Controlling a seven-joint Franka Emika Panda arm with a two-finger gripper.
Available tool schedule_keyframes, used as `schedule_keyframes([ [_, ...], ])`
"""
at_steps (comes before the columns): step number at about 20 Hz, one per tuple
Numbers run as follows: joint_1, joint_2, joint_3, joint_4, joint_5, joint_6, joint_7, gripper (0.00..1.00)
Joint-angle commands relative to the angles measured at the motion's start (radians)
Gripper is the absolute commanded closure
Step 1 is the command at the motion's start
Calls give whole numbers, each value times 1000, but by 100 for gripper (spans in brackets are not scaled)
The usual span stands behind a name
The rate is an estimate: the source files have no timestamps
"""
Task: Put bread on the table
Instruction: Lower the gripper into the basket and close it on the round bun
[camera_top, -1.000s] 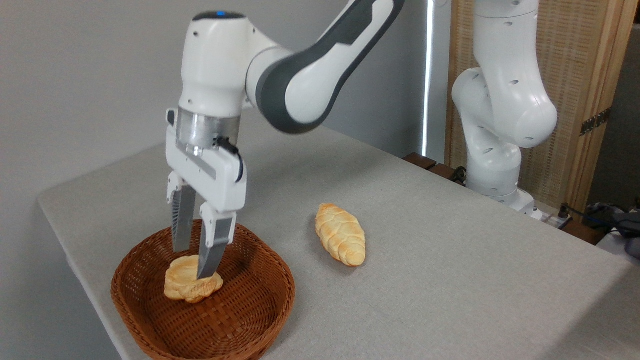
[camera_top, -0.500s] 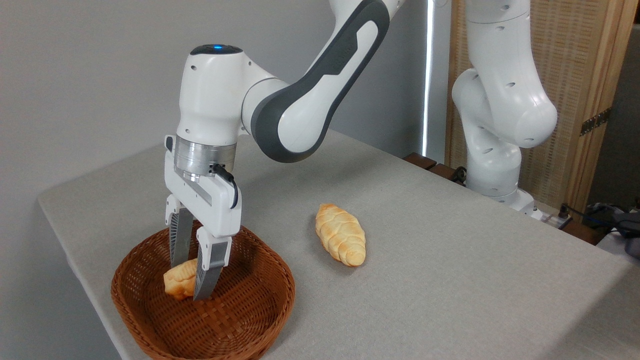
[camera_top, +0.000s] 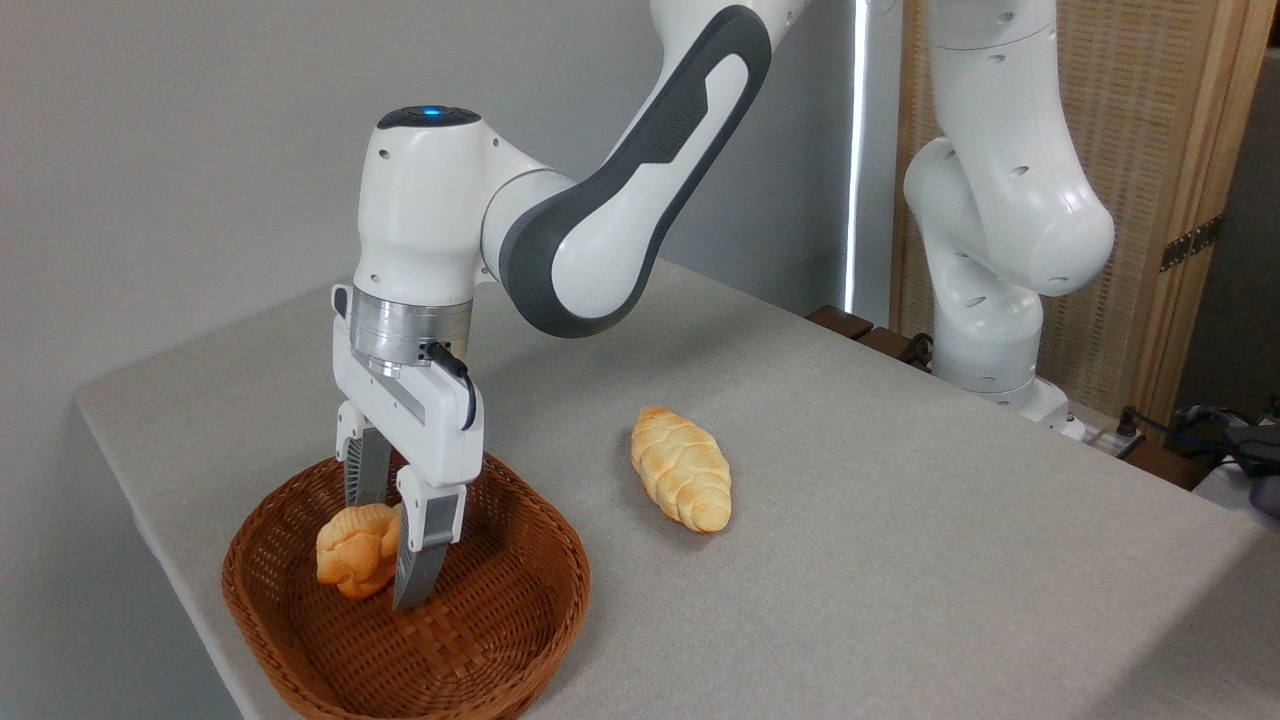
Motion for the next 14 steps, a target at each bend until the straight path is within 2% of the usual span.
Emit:
schedule_keyframes([
  [1,-4,5,4,12,1,9,2,73],
  [7,-4,0,1,14,-1,9,-3,72],
  [11,-5,-32,-1,12,-4,1,-8,72],
  [14,-7,-88,-1,12,-40,-25,-11,71],
])
